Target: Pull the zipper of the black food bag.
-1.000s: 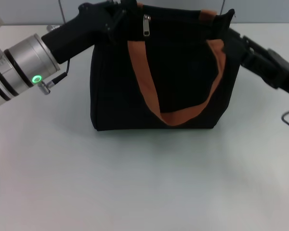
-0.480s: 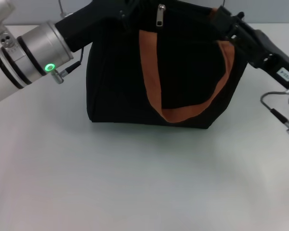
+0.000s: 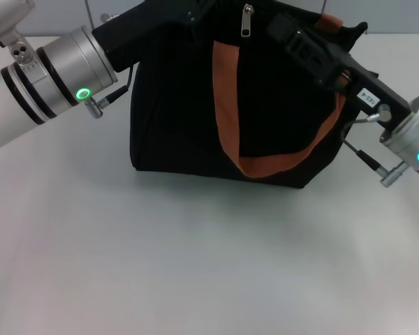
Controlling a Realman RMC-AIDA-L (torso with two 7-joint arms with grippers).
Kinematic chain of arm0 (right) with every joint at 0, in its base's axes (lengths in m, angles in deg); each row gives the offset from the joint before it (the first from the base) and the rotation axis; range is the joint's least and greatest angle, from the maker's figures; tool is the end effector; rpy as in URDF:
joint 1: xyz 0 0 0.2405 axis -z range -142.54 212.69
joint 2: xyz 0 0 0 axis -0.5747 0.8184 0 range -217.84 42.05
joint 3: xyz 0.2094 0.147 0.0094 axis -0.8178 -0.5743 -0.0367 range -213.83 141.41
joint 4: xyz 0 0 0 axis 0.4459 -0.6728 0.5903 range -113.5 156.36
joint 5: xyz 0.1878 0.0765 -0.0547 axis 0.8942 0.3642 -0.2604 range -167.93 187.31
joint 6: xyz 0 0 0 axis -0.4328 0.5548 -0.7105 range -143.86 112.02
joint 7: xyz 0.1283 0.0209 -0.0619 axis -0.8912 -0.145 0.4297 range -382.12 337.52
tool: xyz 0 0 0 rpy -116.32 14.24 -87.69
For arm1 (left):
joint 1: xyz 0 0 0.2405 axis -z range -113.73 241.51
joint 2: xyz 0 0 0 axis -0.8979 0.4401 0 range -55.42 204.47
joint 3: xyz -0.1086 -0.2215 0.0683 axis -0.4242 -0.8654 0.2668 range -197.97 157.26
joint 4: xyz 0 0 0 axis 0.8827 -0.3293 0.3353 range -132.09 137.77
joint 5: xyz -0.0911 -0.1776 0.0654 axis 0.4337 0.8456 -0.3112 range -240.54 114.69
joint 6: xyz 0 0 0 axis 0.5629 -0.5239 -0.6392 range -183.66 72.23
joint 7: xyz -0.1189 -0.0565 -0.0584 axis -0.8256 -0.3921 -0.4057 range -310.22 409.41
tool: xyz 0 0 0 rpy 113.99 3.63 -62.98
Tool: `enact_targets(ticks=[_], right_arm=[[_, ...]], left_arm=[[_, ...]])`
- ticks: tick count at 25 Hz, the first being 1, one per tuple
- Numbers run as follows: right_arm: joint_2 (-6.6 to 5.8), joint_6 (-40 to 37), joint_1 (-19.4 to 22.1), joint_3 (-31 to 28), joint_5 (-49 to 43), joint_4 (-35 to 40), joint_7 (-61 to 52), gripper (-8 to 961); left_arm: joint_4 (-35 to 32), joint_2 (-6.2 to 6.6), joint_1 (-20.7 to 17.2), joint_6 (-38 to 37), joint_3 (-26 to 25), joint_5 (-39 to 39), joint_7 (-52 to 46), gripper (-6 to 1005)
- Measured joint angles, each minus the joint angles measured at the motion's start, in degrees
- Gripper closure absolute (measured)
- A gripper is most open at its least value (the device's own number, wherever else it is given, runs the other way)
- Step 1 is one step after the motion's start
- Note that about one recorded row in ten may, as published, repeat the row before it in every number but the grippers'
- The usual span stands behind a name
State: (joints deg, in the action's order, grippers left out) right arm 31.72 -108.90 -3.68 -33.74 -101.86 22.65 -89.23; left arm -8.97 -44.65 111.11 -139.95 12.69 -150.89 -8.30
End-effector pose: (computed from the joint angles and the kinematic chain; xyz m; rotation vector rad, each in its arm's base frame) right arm 0.2084 0.3359 -0.0338 -2.1788 0.9023 1.6195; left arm -0.1612 0.3919 -0.0218 -2.3731 -0.3901 -1.3187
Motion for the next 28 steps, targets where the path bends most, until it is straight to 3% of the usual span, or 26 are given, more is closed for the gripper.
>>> enact_targets(ticks=[13, 28], right_arm=[[0.01, 5.0, -3.7, 1.1, -0.7, -1.4, -0.3, 601], [0.01, 5.9, -3.4, 1.1, -0.3, -1.5, -0.3, 748]], left_arm=[[1.8, 0.01, 1.0, 0.1, 0.0, 0.0, 1.9, 979], [2.0, 0.0, 1.3, 0.4, -0.1, 0.0, 2.4, 978]])
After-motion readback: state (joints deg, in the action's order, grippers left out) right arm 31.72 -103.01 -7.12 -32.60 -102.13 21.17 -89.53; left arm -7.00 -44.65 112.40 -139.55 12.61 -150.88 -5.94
